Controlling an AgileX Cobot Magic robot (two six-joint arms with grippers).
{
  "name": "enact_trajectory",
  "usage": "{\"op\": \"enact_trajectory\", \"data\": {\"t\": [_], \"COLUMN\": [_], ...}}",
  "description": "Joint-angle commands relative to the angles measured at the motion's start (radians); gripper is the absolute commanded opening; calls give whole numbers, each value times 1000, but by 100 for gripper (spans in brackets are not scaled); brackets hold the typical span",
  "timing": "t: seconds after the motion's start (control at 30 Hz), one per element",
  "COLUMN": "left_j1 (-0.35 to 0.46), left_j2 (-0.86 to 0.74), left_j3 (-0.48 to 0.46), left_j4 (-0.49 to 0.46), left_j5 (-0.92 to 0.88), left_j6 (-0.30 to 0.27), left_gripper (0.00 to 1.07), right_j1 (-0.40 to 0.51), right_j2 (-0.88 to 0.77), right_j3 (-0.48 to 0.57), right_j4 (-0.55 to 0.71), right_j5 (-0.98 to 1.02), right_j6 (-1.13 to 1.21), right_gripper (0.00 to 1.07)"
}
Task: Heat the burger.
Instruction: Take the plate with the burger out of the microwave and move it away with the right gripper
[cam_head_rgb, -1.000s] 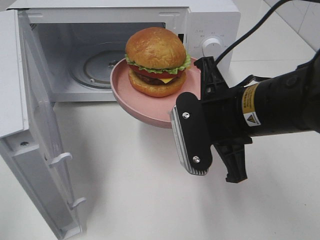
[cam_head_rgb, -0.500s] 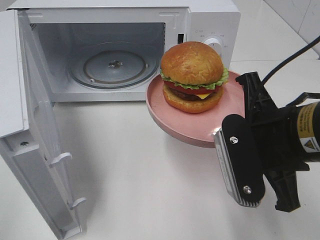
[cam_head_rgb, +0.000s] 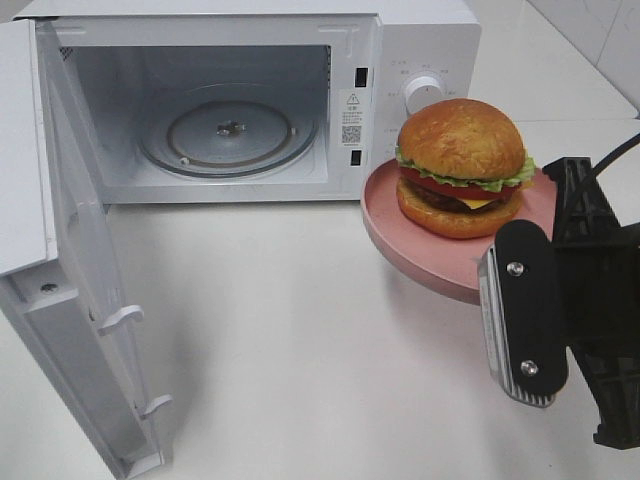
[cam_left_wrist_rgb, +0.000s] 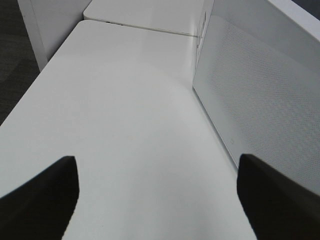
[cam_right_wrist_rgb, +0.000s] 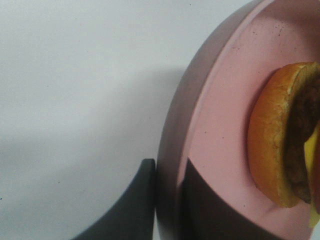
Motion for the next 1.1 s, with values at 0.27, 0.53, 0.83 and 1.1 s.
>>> {"op": "enact_trajectory", "data": {"t": [0.27, 0.53, 0.83, 1.1], "left_j1": [3, 3, 3, 3], "left_j2": [-17, -17, -17, -17], "left_j3": [3, 3, 3, 3], "left_j4": [-3, -3, -3, -3], "left_j5": [-5, -5, -5, -5], "left_j6": [-5, -5, -5, -5], "left_gripper": [82, 82, 82, 82], "right_j1": [-7, -7, -7, -7], "right_j2": [-17, -17, -17, -14], "right_j3": [-7, -7, -7, -7], "right_j4": [-220, -300, -302, -308], "right_j5": [51, 190, 310, 443], "right_j6": [310, 506, 610, 773], "right_gripper": [0, 0, 0, 0]}}
